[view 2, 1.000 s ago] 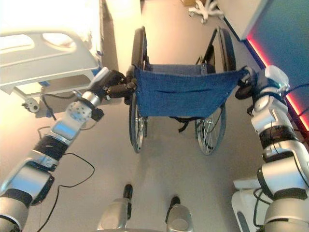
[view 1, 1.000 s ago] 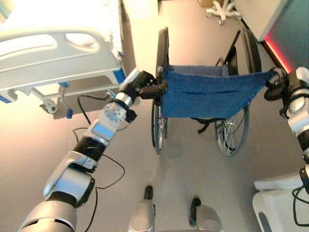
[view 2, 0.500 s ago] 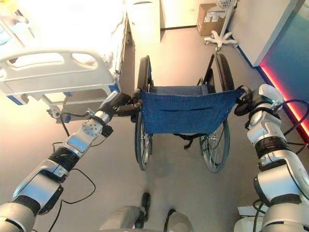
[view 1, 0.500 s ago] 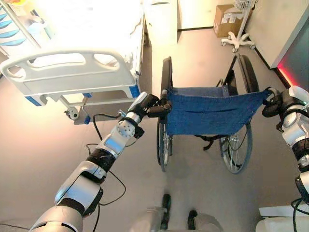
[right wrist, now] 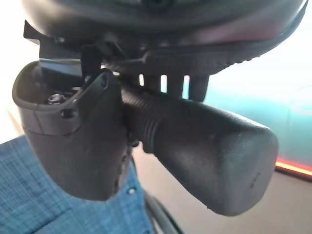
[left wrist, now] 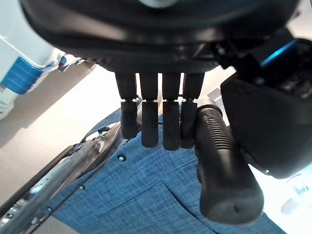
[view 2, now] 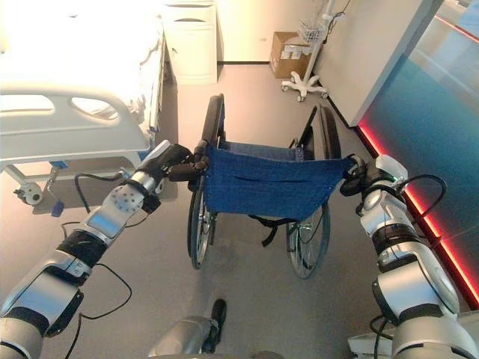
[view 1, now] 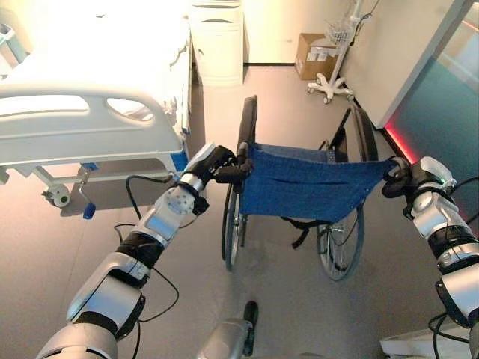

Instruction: Push the wheelchair next to the bed

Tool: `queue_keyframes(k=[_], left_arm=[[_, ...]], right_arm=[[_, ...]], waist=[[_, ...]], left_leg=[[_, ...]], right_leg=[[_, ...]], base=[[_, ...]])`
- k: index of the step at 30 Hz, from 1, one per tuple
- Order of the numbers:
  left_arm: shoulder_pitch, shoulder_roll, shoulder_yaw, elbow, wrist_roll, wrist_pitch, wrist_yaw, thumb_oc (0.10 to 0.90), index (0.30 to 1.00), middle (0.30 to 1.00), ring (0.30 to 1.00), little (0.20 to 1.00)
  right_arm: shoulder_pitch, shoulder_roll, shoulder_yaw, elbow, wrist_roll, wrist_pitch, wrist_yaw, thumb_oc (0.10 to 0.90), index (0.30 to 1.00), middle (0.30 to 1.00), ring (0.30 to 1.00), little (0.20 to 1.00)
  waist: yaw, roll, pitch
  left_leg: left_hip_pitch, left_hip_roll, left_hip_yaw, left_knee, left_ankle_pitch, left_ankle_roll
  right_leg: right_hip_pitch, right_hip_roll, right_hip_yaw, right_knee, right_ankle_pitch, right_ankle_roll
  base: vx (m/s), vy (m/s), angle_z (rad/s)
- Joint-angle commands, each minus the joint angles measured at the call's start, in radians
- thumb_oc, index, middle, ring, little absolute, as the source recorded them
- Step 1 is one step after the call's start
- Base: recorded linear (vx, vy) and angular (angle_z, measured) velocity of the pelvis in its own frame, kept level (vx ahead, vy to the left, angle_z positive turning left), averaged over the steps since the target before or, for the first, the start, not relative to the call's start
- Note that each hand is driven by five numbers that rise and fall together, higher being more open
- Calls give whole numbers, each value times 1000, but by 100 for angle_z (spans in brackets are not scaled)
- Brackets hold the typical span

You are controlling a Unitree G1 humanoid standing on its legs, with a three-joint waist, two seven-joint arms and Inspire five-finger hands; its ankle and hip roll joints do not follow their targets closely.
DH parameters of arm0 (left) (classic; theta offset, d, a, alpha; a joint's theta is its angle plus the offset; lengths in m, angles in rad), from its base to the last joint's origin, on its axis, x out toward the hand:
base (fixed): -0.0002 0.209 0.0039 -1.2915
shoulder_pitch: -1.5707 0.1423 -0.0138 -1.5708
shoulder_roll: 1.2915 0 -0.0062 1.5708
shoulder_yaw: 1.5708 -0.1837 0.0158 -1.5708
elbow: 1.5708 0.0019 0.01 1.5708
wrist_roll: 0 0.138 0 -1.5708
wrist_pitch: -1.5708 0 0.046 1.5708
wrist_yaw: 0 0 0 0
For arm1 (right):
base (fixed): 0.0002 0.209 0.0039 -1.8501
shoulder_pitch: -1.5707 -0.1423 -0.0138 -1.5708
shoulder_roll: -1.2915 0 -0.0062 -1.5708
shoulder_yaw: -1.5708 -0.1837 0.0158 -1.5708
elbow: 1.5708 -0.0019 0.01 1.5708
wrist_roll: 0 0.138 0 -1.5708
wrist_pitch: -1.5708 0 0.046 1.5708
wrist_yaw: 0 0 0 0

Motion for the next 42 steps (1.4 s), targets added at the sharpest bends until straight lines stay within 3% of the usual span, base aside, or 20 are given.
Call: queue_keyframes(k=[1,3,4,5,7,10,13,16,18,19,20,21,22,25,29,32,36,38,40,42], left_arm=[[76,56,-39,69,120,76,17,400,300,300,300,300],[65,50,-49,72,117,76,32,400,300,300,300,300],[60,51,-51,72,115,75,35,400,300,300,300,300],[28,64,-60,78,100,70,40,400,300,300,300,300],[-11,75,-65,85,86,69,36,400,300,300,300,300],[-28,79,-58,84,82,68,36,400,300,300,300,300],[-37,89,-49,60,83,75,38,400,300,300,300,300],[-36,94,-48,54,30,80,48,400,300,300,300,300],[-16,92,-35,42,23,98,50,400,300,300,300,300],[4,88,-29,33,29,106,49,400,300,300,300,300],[11,84,-29,29,34,106,49,400,300,300,300,300],[16,81,-28,25,37,108,52,400,300,300,300,300],[40,69,-21,22,41,94,68,400,300,300,300,300],[62,50,-10,19,44,80,84,400,300,300,300,300],[83,30,5,17,55,65,91,400,300,300,300,300],[73,15,15,19,54,72,95,400,300,300,300,300],[70,17,15,6,36,91,108,400,300,300,300,300],[69,17,15,9,6,118,111,400,300,300,300,300],[91,31,30,11,-3,131,91,400,300,300,300,300],[120,42,46,4,4,130,79,400,300,300,300,300]], right_arm=[[-68,46,119,-164,-117,-416,-74,400,300,300,300,300],[-96,58,138,-163,-99,-405,-88,400,300,300,300,300],[-104,60,141,-164,-98,-400,-89,400,300,300,300,300],[-133,66,153,-172,-86,-375,-92,400,300,300,300,300],[-165,63,156,-181,-71,-348,-84,400,300,300,300,300],[-184,55,156,-209,-65,-314,-60,400,300,300,300,300],[-201,32,164,-233,-66,-275,-35,400,300,300,300,300],[-200,15,166,-228,-49,-283,-28,400,300,300,300,300],[-182,12,159,-258,-60,-278,-13,400,300,300,300,300],[-157,1,149,-273,-75,-285,2,400,300,300,300,300],[-144,-5,144,-275,-83,-290,4,400,300,300,300,300],[-136,-10,142,-275,-87,-295,5,400,300,300,300,300],[-116,-17,146,-301,-93,-271,-3,400,300,300,300,300],[-102,-23,140,-308,-112,-262,4,400,300,300,300,300],[-99,-21,134,-296,-110,-220,19,400,300,300,300,300],[-114,6,130,-273,-108,-162,37,400,300,300,300,300],[-120,23,140,-281,-114,-114,55,400,300,300,300,300],[-129,43,150,-282,-131,-113,84,400,300,300,300,300],[-141,49,174,-292,-150,-134,131,400,300,300,300,300],[-143,45,185,-296,-148,-147,153,400,300,300,300,300]], waist=[[67,-14,-18],[27,12,28],[20,10,37],[-4,-3,70],[-26,-14,95],[-43,-14,106],[-63,-26,107],[-76,-23,108],[-88,-17,112],[-102,-14,114],[-110,-9,111],[-115,-6,109],[-125,-2,105],[-133,1,94],[-130,11,80],[-105,11,91],[-76,23,112],[-41,34,128],[7,53,132],[31,59,125]], left_leg=[[60,-7,-6,-29,-97,0],[124,26,-62,-14,-143,-7],[124,24,-70,-3,-156,-7],[122,13,-90,28,-193,-10],[132,5,-110,50,-229,-20],[148,14,-133,71,-268,-35],[155,57,-162,121,-331,-64],[160,116,-170,132,-328,-88],[194,179,-148,121,-308,-113],[234,246,-115,89,-259,-136],[247,271,-101,78,-220,-145],[257,286,-94,69,-194,-151],[271,316,-68,63,-105,-167],[274,335,-47,76,-7,-179],[288,308,-47,92,31,-182],[227,216,-55,48,-23,-152],[128,130,-46,2,-20,-146],[24,81,-46,-13,34,-155],[-38,75,-50,-83,130,-168],[-49,85,-34,-121,158,-170]], right_leg=[[-28,-26,43,40,367,15],[-227,-91,71,-51,366,-2],[-254,-102,80,-66,371,-2],[-340,-148,106,-170,433,11],[-370,-178,122,-338,458,27],[-359,-186,141,-462,473,45],[-380,-199,184,-413,467,54],[-405,-181,179,-285,434,61],[-425,-182,146,-204,407,52],[-419,-179,110,-185,394,36],[-412,-171,97,-183,385,26],[-404,-165,86,-186,380,18],[-375,-157,49,-201,369,0],[-314,-131,13,-240,343,-39],[-260,-90,-11,-254,306,-74],[-189,-44,6,-287,284,-83],[-117,4,30,-314,255,-85],[-44,51,61,-331,223,-97],[32,108,91,-330,179,-114],[74,126,102,-332,156,-118]], base=[[313,-182,12],[312,-258,-6],[225,-331,-13],[191,-268,0],[339,-378,43],[413,-373,98],[456,-547,68],[366,-499,71],[400,-392,69],[435,-432,70],[460,-451,68],[389,-358,62],[370,-341,60],[350,-304,49],[301,-219,7],[321,-172,22],[279,-66,-21],[501,-54,-26],[692,-13,-59],[564,29,-107]])
